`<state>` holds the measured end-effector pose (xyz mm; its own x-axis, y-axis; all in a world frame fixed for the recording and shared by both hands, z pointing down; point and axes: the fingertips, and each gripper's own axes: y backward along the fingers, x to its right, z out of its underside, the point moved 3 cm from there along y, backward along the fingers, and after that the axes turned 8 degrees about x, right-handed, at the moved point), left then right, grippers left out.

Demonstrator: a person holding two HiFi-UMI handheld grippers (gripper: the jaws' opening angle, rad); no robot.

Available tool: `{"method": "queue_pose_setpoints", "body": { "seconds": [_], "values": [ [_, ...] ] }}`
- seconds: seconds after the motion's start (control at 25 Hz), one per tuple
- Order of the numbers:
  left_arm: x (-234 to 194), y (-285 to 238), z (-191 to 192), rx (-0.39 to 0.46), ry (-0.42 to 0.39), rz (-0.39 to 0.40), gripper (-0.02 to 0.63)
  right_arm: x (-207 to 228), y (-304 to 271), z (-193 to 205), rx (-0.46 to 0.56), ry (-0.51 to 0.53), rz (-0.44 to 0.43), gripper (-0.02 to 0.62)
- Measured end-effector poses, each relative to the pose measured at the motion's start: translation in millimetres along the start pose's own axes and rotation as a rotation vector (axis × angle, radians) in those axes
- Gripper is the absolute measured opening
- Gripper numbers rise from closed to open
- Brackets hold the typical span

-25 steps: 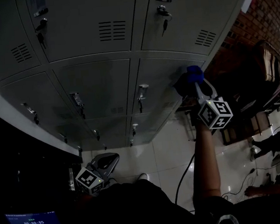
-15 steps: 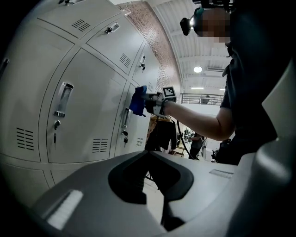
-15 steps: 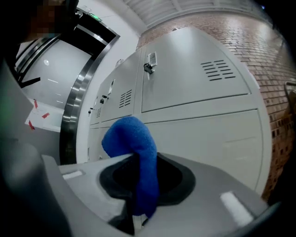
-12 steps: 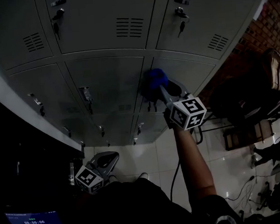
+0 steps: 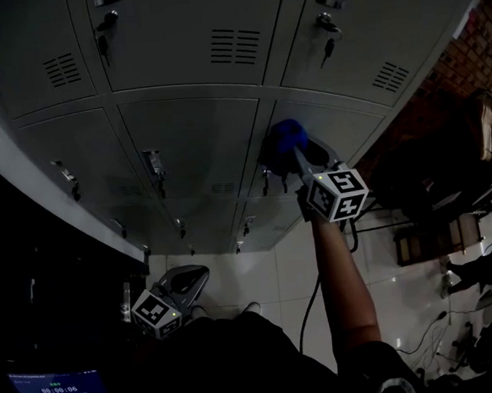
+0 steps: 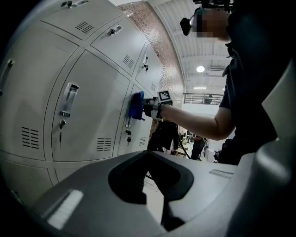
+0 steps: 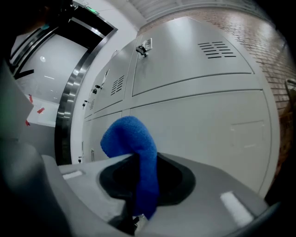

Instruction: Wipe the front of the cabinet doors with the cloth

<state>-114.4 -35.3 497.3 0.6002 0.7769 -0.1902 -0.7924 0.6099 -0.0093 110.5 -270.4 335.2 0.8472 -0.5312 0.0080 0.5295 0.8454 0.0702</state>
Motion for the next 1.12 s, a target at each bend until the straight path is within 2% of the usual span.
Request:
{"method": "queue_pose_setpoints", "body": {
  "seconds": [0.48,0.88,1.12],
  "values": [
    [9,-18,2,-0.017,-0.004,0.047,0.000,86,53,-3,-0.006,0.024,0.180,0.078],
    [11,-22,4,-0.025,-0.003,0.056,0.000,163,101,-4,0.004,0.040,0.384,0.078],
    [13,-20,7,-0.029,0.002,0.054,0.000,183,116,-1,-0.016,0.054,0.460,0.078]
  ]
}}
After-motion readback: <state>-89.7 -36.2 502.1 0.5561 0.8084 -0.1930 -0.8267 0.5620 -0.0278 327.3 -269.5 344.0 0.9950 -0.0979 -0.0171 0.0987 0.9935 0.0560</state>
